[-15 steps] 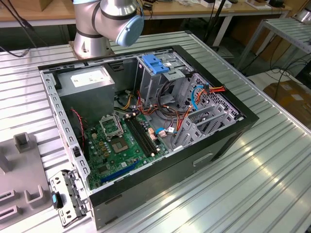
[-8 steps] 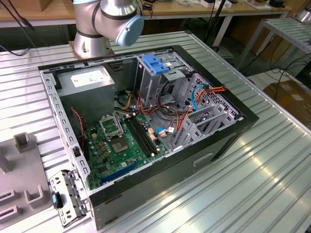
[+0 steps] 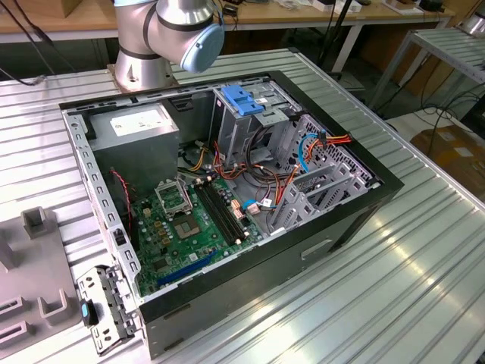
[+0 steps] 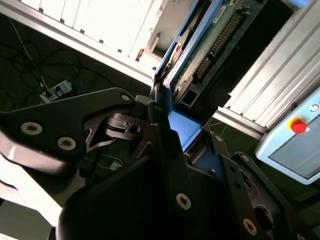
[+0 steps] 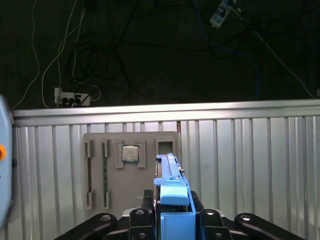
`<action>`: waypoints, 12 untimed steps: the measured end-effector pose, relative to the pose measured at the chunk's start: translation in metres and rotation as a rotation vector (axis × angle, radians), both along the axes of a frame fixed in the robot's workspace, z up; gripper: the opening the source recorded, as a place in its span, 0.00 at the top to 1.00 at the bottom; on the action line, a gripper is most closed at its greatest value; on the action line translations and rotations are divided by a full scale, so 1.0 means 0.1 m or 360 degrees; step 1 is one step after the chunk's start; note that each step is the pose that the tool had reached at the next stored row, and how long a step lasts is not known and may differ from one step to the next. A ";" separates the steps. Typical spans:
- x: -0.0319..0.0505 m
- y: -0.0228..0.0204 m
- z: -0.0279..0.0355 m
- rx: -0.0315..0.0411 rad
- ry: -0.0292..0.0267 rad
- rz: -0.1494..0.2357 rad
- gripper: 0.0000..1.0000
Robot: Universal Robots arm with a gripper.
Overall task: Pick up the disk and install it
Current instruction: 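Pick up the disk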
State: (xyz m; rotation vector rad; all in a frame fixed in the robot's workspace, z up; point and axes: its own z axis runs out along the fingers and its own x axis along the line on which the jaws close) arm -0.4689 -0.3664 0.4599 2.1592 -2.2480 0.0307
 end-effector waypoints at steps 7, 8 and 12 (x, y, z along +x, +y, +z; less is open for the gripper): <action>0.000 0.000 0.116 0.0000 0.00001 0.0000 0.63; 0.000 0.000 0.125 0.0000 0.00000 0.0000 0.63; 0.000 0.000 0.174 0.0000 0.00001 0.0000 0.63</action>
